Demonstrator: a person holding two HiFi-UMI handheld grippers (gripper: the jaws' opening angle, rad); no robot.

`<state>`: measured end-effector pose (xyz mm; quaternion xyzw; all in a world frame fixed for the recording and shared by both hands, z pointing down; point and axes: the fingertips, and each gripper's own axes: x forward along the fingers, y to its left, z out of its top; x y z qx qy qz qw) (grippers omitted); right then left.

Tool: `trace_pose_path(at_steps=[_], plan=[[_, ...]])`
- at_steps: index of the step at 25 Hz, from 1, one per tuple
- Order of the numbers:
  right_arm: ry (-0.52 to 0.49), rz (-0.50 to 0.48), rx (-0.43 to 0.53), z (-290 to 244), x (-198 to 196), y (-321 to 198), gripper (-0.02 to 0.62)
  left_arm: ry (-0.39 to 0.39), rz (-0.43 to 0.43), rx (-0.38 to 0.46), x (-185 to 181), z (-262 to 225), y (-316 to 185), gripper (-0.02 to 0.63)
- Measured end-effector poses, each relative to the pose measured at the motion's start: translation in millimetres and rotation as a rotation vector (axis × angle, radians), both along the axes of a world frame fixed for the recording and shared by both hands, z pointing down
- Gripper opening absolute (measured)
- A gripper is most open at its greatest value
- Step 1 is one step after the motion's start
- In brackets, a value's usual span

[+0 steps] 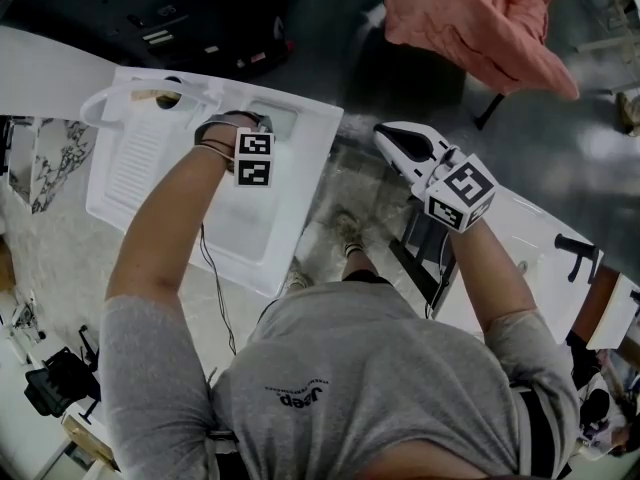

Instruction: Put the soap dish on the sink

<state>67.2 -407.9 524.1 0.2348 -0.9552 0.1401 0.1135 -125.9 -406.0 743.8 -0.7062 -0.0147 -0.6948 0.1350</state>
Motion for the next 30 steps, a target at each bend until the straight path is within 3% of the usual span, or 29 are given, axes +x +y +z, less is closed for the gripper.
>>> trace_pose_path(at_steps=[3,9,13,21,30], plan=[[-0.003,-0.006,0.003,-2,-2,0,0.058,0.017,-0.021,0.022,1,-5,-5,0.091],[0.006,-0.011,0.013,-9,-8,2,0.058,0.037,-0.046,0.066,-1,-18,-7,0.112],[0.007,-0.021,0.029,-19,-14,2,0.058,0.104,-0.103,0.12,-1,-43,-9,0.117],[0.018,-0.058,0.076,-50,-39,18,0.058,0.4,-0.329,0.228,-10,-131,27,0.115],[0.03,-0.147,0.094,-77,-106,59,0.058,0.832,-0.709,0.413,-79,-234,93,0.086]])
